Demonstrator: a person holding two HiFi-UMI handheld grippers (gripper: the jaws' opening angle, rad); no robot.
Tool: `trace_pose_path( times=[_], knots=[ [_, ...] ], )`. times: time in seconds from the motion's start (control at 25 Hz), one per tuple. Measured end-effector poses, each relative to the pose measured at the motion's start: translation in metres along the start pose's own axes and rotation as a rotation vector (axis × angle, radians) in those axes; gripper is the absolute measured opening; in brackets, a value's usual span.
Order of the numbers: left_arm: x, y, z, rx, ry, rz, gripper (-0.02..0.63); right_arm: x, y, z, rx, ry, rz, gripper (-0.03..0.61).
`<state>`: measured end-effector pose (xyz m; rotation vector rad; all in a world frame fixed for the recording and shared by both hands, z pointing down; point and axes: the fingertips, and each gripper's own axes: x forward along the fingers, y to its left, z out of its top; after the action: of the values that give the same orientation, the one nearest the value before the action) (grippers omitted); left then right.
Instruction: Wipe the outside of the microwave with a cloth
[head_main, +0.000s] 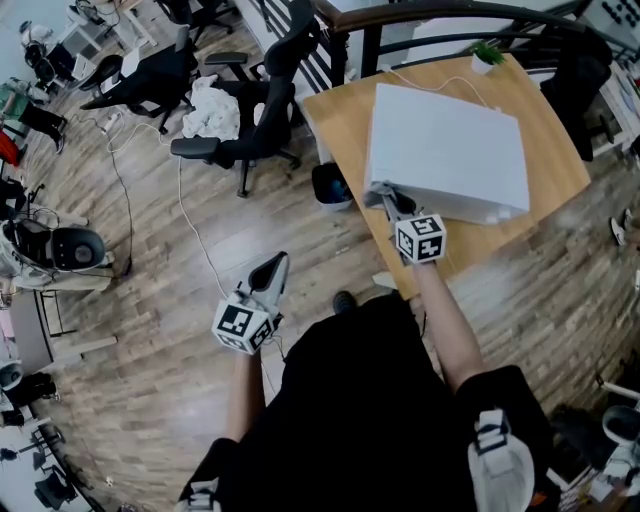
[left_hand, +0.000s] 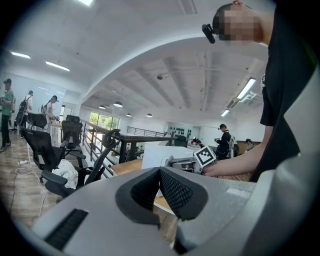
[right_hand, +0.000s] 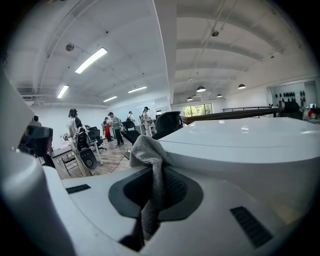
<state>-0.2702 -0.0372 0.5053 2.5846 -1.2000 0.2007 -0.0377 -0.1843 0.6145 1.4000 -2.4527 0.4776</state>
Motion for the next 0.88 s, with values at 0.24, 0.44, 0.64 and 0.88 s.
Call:
trace_pose_path(
  times=[0.24, 0.44, 0.64, 0.88],
  knots=[
    [-0.003, -0.003, -0.002, 0.003, -0.01, 0.0, 0.002, 0.001, -0.002, -0.01, -0.012, 0.02, -0.011, 0.018],
    [-0.006, -0.001, -0.004, 0.003, -0.003, 0.004, 0.002, 0.008, -0.005, -0.026, -0.007, 0.055, -0.015, 0.018],
    [-0.004, -0.003, -0.007, 0.003, -0.001, 0.004, 0.002, 0.019, -0.011, -0.042, -0.008, 0.084, -0.015, 0.018],
    [-0.007, -0.003, -0.011, 0.008, 0.0, 0.004, 0.002, 0.026, -0.01, -0.062, -0.005, 0.126, -0.01, 0.018]
  ],
)
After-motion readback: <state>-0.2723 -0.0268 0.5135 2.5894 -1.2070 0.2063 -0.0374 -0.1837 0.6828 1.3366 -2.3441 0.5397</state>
